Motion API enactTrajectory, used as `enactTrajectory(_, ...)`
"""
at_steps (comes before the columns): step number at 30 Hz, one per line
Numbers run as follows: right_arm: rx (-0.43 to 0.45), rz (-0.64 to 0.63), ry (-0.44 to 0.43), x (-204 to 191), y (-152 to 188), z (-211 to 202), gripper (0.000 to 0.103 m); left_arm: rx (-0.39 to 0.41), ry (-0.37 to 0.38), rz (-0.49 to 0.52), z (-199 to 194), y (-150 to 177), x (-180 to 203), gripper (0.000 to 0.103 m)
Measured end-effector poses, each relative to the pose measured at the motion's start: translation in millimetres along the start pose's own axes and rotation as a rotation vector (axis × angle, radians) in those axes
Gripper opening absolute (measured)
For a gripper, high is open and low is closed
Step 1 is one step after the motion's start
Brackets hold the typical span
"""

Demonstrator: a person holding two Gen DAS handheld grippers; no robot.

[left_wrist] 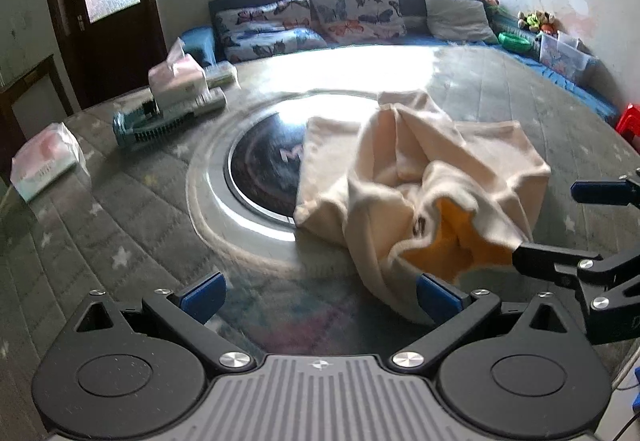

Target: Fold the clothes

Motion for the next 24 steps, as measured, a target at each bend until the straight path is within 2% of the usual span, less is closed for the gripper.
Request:
enactTrajectory(3,0.006,-0.015,-0.020,0,-14,1,0.097,0.045,-0.008,0.008,-4,-18,-5,0.103)
enactTrajectory(9,0.036,-0.021,-0.011,13,-50,13,0.084,0.117,-0.031,0.015,4,-58,-15,0.099)
enactTrajectory(13,0.041,-0.021,0.012,27,-73,30,0.074,0.126,-0.006,0.067,26,-78,-8,0.087)
enactTrajectory(21,-0.015,-0.030,-0.023,33,-93,74,0.054,0.076,0.078,0.167,85,-92,17,0.067)
enactTrajectory(23,-0.034,-0.035,-0.034,32,-94,85,0.049,0.056,0.109,0.180,97,-92,23,0.052)
enactTrajectory(24,-0.044,-0.040,-0.039,29,-94,91,0.046,0.044,0.123,0.191,104,-91,25,0.049)
Point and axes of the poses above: each gripper's, at about its wrist camera, not at the fingertips, and z roughly the way its jaws point, x to its right, y to its underside, the point moved 10 cm from there along z, roughly the way its jaws point, and after that the axes turned 4 degrees about z, right-handed, at the moved point
